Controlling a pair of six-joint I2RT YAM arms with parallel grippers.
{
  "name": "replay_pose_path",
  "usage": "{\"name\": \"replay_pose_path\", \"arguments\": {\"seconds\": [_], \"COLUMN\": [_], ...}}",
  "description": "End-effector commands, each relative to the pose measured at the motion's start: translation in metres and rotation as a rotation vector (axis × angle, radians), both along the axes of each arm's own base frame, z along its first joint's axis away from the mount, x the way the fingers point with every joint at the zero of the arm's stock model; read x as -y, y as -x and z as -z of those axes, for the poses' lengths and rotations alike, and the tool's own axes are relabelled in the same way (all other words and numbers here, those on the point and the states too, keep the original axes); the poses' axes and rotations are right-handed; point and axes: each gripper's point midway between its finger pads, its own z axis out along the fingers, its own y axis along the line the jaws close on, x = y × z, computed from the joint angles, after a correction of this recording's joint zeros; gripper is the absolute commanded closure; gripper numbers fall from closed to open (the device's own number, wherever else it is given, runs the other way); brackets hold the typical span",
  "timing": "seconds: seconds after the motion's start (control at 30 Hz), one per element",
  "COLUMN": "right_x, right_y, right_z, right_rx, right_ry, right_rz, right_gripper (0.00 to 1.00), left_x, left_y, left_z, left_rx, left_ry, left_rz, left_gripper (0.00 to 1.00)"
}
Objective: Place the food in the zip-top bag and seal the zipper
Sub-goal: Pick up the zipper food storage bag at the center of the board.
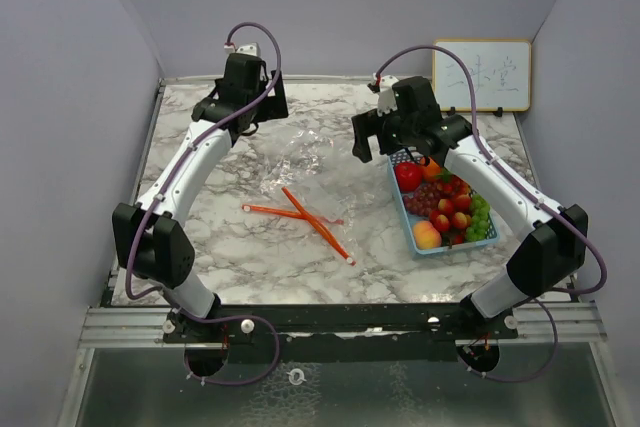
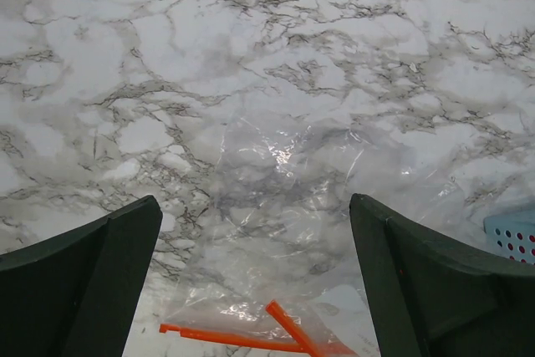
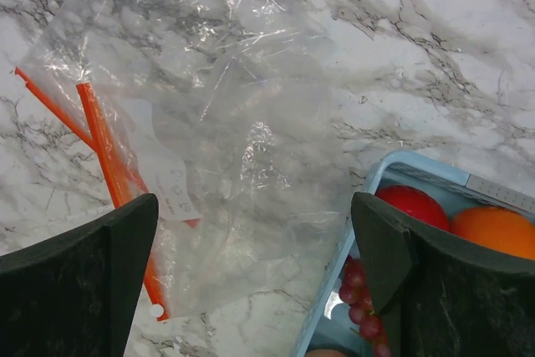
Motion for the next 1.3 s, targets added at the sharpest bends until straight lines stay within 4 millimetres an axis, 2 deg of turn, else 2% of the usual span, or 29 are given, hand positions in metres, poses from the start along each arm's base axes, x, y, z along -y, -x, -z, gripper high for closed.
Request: {"name": "replay_pose_path", "arguments": {"seconds": [0.0,0.07,0.17,0.27,0.47,0.6,0.77,0.9,0.97,1.27], "right_x": [0.001,-0.004,-0.013,-0.029,-0.066,-0.092,-0.114,-0.123,-0.121,-0.106], "right_y": [0.002,0.005,0.005,0.007,0.023,0.046,0.073,0.091,0.096,0.092], "right_z": [-0.019,-0.018,-0.015,-0.008,0.016,0.05,0.097,0.117,0.127,0.173], "right_rx": [0.052,0.058,0.07,0.068,0.026,-0.014,-0.114,-0.149,-0.167,-0.193], "right_ry": [0.019,0.001,-0.023,-0.012,0.004,0.064,0.131,0.153,0.162,0.261], "right_rz": [-0.026,-0.066,-0.086,-0.111,-0.182,-0.252,-0.331,-0.37,-0.365,-0.292], "right_gripper": [0.01,0.01,0.01,0.01,0.01,0.0,0.08,0.1,0.11,0.16], "left_x": [-0.006,-0.006,-0.005,-0.016,-0.038,-0.057,-0.067,-0.072,-0.073,-0.074], "left_y": [0.002,0.005,0.014,0.022,0.04,0.052,0.064,0.072,0.074,0.077], "left_z": [-0.046,-0.053,-0.053,-0.05,-0.045,-0.049,-0.039,-0.027,-0.023,-0.019], "left_rx": [0.124,0.153,0.187,0.199,0.195,0.224,0.201,0.167,0.158,0.157], "left_ry": [-0.005,-0.021,-0.05,-0.002,0.061,0.05,0.03,0.021,0.02,0.031], "left_rz": [-0.002,0.053,0.128,0.095,0.01,-0.076,-0.112,-0.129,-0.132,-0.144], "left_gripper": [0.01,0.01,0.01,0.01,0.01,0.01,0.01,0.01,0.01,0.01]}}
